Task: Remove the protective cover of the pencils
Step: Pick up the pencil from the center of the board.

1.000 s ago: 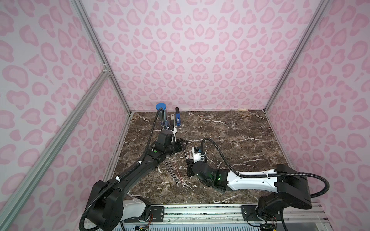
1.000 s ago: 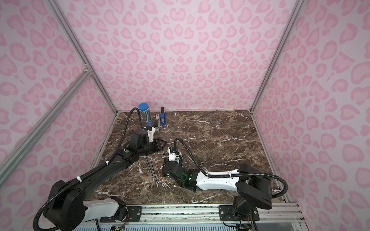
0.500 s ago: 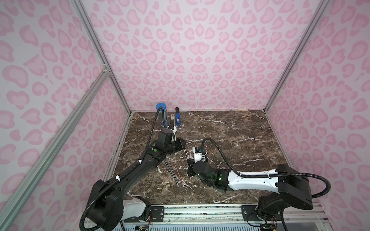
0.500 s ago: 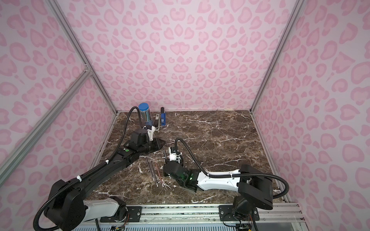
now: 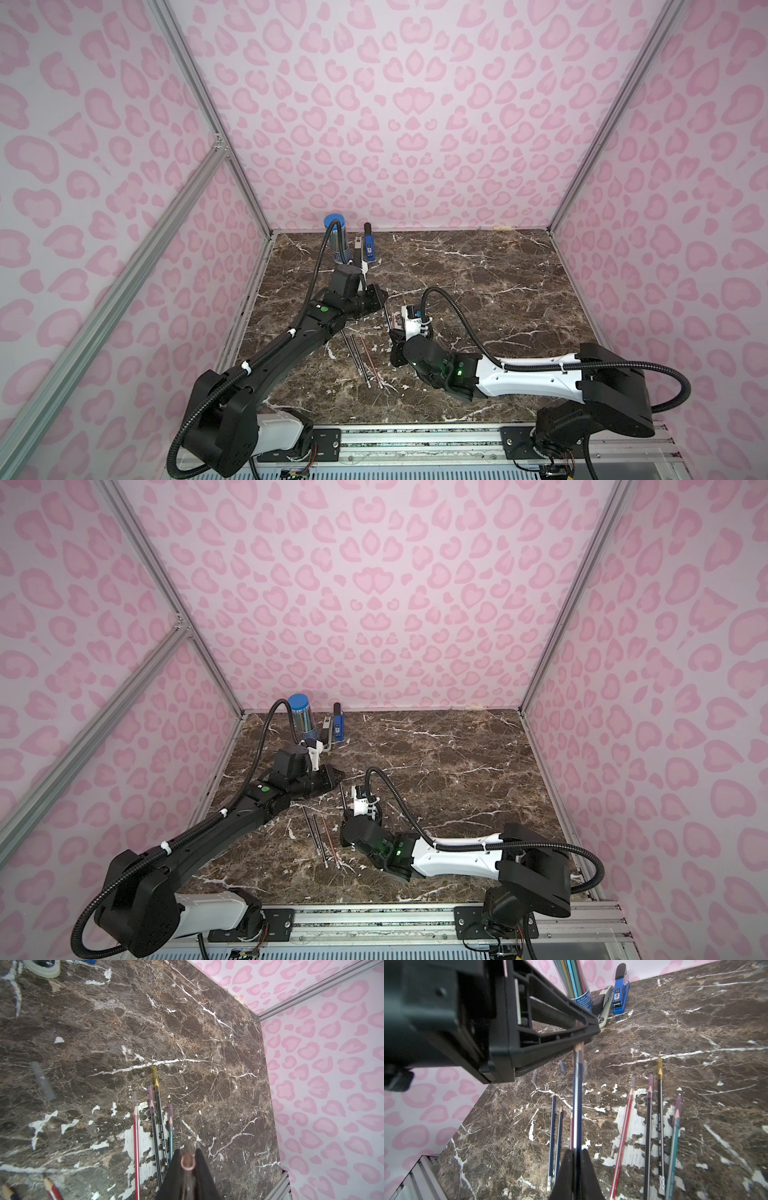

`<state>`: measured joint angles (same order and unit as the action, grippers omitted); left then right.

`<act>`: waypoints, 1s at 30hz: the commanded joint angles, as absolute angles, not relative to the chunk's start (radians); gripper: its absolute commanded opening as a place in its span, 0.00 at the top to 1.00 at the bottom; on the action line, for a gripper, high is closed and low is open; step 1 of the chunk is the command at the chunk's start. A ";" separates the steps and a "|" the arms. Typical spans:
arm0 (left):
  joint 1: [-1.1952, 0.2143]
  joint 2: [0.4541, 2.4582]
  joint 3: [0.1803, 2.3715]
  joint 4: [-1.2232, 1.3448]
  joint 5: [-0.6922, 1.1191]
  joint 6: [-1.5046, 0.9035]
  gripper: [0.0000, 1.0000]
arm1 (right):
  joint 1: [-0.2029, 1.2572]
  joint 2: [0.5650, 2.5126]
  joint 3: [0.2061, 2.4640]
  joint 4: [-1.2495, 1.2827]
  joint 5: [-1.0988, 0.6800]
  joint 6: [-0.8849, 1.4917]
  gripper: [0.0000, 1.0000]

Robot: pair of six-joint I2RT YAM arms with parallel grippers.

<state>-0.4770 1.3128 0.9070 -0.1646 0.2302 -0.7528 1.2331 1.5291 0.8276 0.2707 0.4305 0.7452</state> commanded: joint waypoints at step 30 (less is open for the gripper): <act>-0.379 1.245 0.874 -0.138 0.172 -0.813 0.87 | 1.274 1.530 0.851 0.270 0.438 0.716 0.63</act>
